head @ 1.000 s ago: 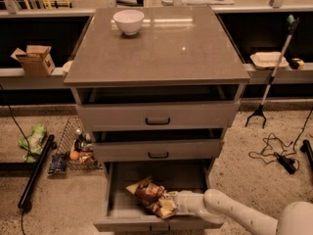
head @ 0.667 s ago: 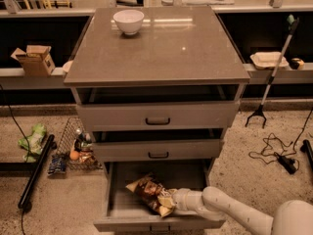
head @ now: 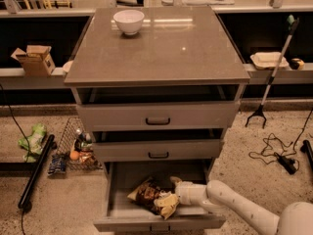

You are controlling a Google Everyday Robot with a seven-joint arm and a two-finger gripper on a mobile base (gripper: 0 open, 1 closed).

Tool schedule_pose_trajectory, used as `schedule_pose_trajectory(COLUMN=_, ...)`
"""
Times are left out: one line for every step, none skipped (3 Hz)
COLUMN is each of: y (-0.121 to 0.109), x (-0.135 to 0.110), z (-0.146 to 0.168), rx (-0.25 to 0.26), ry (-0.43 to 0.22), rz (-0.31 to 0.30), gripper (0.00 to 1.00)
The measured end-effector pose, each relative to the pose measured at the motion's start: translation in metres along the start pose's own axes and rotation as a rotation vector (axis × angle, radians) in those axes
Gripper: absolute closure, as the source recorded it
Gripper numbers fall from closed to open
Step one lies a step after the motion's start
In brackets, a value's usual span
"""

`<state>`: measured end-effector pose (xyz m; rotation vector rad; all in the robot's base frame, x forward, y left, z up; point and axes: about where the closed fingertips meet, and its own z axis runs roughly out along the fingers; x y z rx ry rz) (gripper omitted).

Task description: Place brown chip bag into bottom drawer

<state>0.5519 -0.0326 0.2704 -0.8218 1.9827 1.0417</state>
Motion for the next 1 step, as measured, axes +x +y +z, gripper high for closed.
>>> schedule_pose_trajectory(y=0.0087, x=-0.0374, z=-0.0356, rx=-0.055, ry=-0.046, rz=-0.056, gripper=0.0)
